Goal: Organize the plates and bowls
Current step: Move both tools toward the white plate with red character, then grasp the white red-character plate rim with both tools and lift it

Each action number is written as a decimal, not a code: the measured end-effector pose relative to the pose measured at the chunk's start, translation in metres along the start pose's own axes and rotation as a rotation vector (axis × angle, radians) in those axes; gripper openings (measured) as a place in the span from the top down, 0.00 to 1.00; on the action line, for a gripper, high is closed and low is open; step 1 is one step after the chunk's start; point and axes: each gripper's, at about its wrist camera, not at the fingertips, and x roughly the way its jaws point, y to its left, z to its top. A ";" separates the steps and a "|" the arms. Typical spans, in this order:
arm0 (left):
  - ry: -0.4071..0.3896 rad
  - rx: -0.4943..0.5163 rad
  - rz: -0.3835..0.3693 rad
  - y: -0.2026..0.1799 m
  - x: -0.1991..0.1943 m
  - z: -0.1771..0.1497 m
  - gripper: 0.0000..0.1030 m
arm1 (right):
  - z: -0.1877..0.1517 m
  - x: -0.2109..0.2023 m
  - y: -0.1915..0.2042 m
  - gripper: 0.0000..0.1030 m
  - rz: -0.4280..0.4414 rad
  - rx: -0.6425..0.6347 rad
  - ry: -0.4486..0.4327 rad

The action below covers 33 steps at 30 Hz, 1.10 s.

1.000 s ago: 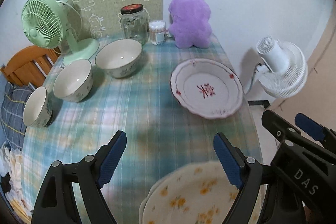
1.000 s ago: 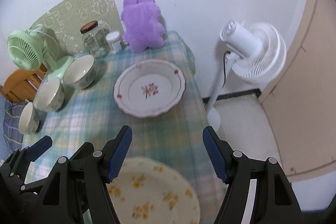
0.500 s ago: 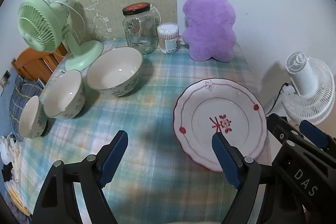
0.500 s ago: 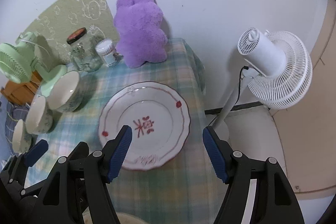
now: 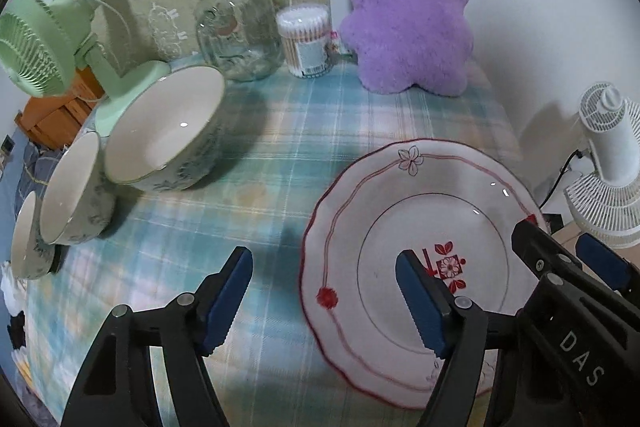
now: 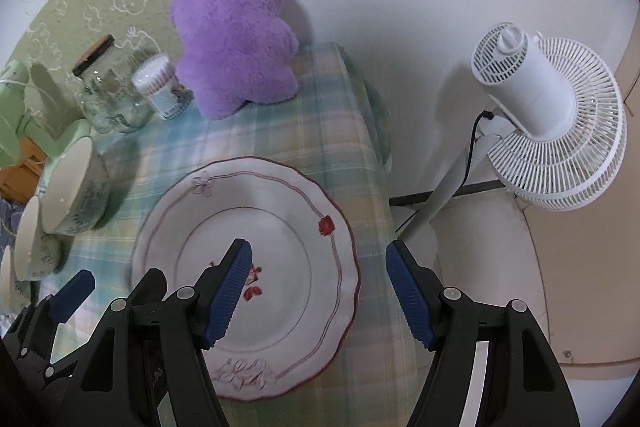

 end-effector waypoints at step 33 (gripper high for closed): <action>0.120 0.045 -0.023 0.022 0.001 -0.043 0.54 | -0.042 0.009 0.020 0.57 -0.013 -0.100 0.144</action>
